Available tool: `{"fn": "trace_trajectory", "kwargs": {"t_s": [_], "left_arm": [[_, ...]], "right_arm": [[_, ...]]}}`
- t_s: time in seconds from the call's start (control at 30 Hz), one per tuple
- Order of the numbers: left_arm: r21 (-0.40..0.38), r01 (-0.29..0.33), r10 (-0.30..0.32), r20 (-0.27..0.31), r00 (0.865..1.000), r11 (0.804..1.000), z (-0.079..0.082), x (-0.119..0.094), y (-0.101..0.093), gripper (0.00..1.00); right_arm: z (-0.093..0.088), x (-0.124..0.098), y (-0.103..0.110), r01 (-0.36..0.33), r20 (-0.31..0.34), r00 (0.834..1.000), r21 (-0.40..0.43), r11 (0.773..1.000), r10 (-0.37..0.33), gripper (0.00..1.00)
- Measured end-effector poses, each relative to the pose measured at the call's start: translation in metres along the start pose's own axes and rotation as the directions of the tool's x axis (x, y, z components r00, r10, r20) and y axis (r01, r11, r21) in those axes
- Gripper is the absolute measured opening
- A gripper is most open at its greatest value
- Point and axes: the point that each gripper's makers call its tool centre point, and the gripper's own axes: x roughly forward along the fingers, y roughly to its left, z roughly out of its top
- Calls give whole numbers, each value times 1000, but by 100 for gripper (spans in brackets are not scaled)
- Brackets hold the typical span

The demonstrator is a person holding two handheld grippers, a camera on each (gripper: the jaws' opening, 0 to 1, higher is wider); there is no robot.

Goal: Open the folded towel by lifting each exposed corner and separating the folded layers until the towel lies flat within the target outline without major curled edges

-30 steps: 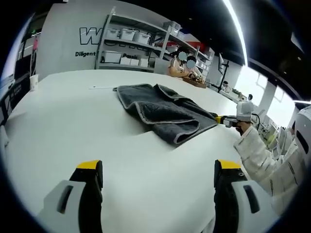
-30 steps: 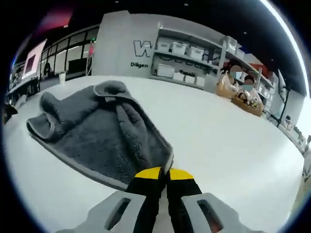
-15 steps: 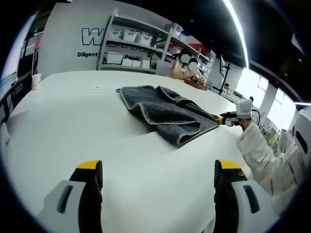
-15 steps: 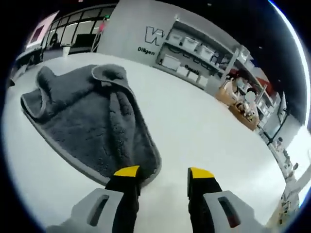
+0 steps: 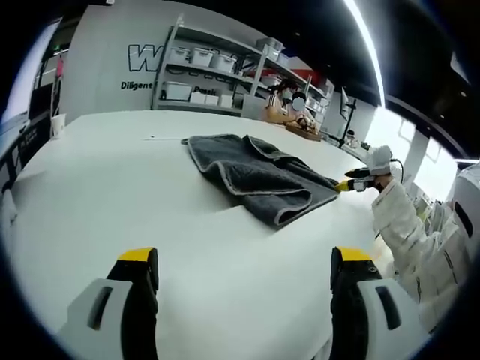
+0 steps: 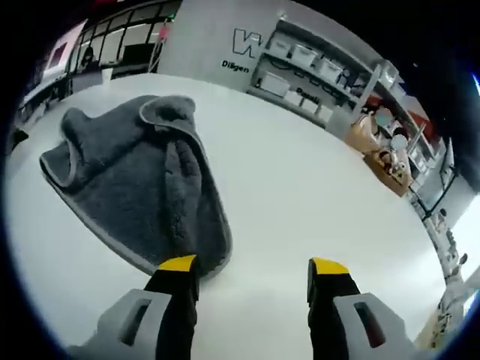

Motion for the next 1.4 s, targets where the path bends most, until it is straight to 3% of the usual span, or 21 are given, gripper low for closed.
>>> {"fn": "trace_trajectory", "kwargs": {"t_s": [0.2,0.53,0.63,0.9,1.03,1.2,1.4], "left_arm": [[-7,-12,12,15,1000,1000,2,-2,1,94],[19,-18,18,3,1000,1000,2,-1,-4,95],[25,-18,18,9,1000,1000,5,-2,-5,95],[37,-12,12,19,1000,999,9,-3,-9,96],[32,-8,7,29,1000,999,10,-4,-10,96],[26,-19,18,30,999,999,9,-7,-7,96],[18,-29,28,32,999,999,7,-9,-4,96]], "right_arm": [[18,-8,10,-57,33,998,-13,998,57,68],[66,-14,34,-112,106,986,-135,984,127,79],[79,-15,43,-132,128,979,-185,974,157,88],[112,-11,66,-158,166,962,-319,935,219,99],[120,-6,79,-191,150,954,-366,911,260,99],[134,6,98,-197,147,944,-464,864,294,99],[150,20,112,-178,164,939,-520,835,303,83]]}}
